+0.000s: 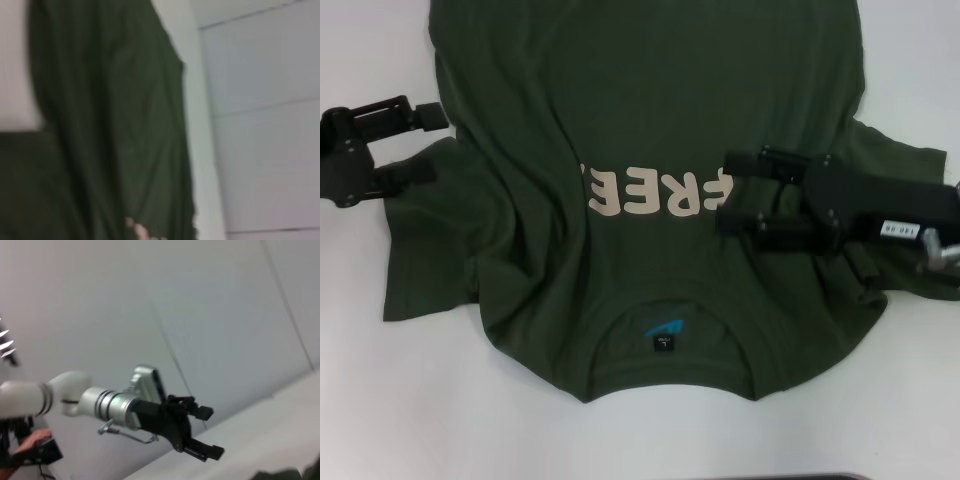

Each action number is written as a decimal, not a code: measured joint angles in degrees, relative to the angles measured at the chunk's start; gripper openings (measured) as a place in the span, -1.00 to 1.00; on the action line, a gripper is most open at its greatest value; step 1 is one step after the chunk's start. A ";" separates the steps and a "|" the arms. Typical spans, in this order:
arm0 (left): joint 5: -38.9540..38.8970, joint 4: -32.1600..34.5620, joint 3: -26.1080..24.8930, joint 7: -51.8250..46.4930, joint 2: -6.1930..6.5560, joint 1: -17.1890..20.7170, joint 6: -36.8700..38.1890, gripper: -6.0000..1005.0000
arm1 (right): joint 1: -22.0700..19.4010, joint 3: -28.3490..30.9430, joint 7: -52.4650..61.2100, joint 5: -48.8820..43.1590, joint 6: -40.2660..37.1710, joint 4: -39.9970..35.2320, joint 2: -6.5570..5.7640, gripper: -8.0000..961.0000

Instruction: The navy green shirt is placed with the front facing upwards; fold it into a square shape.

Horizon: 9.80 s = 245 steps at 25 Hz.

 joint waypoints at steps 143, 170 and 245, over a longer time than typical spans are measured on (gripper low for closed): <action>17.29 2.65 5.73 -9.81 7.38 -7.07 -21.97 -0.98 | -0.10 1.05 19.17 -0.34 4.49 -4.07 -1.14 0.97; 17.99 -1.04 1.33 -12.38 1.16 -11.49 -12.71 -0.98 | 0.21 0.62 19.82 -0.40 5.56 -4.08 -1.36 0.95; 15.80 2.21 12.74 -8.22 -4.10 -11.21 -24.85 0.65 | -0.74 0.97 22.88 -3.95 6.13 -3.27 -1.53 0.90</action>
